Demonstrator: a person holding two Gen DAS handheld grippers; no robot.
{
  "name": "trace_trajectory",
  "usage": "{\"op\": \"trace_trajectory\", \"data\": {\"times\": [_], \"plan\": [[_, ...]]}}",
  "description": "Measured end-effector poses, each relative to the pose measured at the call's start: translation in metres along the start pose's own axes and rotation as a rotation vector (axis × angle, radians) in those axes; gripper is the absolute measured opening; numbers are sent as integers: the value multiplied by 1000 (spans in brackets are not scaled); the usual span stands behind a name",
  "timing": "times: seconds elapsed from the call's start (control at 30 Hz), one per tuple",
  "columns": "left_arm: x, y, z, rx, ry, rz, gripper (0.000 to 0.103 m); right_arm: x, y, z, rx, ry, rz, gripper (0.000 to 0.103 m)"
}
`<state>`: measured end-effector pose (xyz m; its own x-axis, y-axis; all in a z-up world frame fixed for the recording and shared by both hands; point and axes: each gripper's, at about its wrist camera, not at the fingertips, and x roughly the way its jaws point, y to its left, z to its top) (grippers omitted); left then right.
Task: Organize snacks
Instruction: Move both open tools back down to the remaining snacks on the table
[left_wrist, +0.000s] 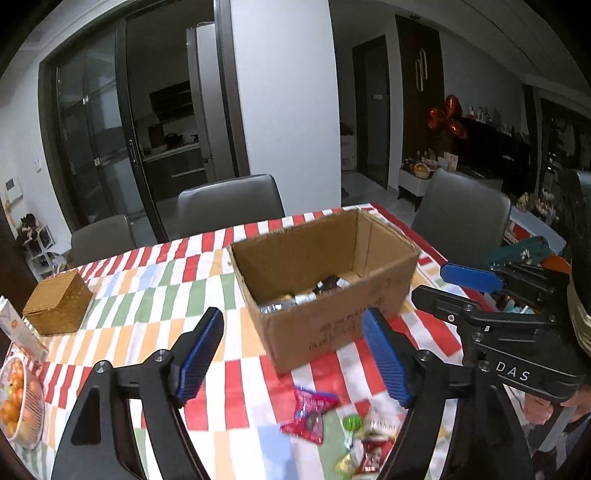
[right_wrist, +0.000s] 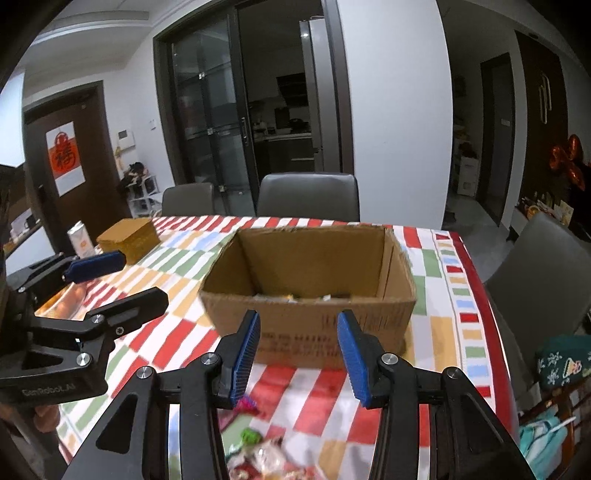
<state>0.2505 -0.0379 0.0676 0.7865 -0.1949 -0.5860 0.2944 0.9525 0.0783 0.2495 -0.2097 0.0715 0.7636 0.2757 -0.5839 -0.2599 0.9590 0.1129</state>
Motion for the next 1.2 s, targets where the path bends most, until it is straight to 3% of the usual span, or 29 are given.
{"op": "trace_trajectory", "data": {"times": [0.47,0.77,1.2], "plan": [[-4,-13,-80,-26,155,-39,79,-11,24,-59,-100,118,35,45],[16,-19,-123,-61,267,-83,78,15,27,-97,-106,258,72,45],[49,-19,-157,-94,331,-126,73,50,22,-128,-125,382,66,45]]}}
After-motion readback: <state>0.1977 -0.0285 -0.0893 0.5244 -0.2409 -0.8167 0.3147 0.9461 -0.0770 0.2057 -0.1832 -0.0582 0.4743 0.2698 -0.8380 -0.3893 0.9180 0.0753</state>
